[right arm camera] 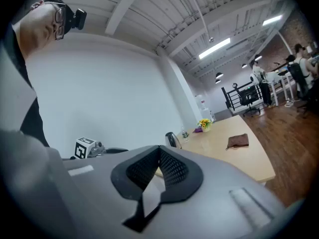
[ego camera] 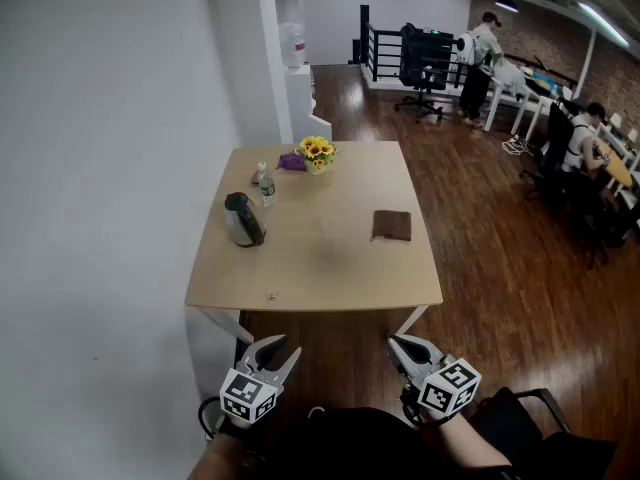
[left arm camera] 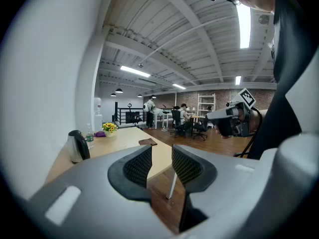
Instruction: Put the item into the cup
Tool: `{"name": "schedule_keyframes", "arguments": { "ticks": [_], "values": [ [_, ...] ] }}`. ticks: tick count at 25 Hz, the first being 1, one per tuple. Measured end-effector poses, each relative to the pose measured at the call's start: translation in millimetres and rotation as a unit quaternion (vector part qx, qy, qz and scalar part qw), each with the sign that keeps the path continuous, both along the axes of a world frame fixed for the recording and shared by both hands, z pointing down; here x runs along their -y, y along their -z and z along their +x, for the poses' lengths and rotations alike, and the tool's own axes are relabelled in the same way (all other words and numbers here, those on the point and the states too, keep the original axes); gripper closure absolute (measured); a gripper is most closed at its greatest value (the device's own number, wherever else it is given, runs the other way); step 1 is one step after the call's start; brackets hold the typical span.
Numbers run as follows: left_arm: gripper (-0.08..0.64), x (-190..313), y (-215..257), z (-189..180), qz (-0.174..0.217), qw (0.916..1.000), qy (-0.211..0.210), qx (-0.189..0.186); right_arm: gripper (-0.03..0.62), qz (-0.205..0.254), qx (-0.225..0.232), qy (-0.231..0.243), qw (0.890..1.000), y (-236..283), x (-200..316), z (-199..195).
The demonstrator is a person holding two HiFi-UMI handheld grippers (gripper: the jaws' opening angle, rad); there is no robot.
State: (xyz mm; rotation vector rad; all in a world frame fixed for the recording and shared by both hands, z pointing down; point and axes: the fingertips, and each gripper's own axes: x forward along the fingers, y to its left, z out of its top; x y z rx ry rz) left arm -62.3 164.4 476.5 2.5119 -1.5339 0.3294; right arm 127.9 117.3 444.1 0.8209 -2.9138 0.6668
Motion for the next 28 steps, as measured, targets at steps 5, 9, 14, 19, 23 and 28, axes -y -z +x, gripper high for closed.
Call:
{"name": "schedule_keyframes", "arguments": {
  "ticks": [5, 9, 14, 19, 23, 28],
  "values": [
    [0.439, 7.1, -1.4, 3.4, 0.006, 0.9999, 0.006, 0.011, 0.584, 0.013, -0.003, 0.016, 1.000, -0.7, 3.0, 2.5],
    [0.428, 12.5, -5.9, 8.6, 0.000, 0.9997, 0.009, 0.022, 0.584, 0.018, -0.009, 0.022, 1.000, -1.6, 6.9, 8.0],
    [0.422, 20.5, -15.8, 11.6, -0.013, 0.9991, 0.024, 0.031, 0.584, 0.024, -0.013, 0.044, 0.999, -4.0, 8.0, 11.0],
    [0.422, 27.2, -26.5, 10.9, -0.026, 0.9973, 0.051, 0.046, 0.584, 0.027, -0.010, 0.062, 0.998, -5.3, 13.8, 18.6],
    [0.422, 33.9, -36.4, 7.1, -0.037, 0.9951, 0.065, 0.064, 0.584, 0.029, -0.013, 0.079, 0.996, -10.4, 18.4, 18.7],
    [0.422, 50.0, -48.8, -6.9, -0.046, 0.9933, 0.076, 0.074, 0.583, 0.018, -0.026, 0.092, 0.995, -23.3, 30.5, 8.4]
  ]
}}
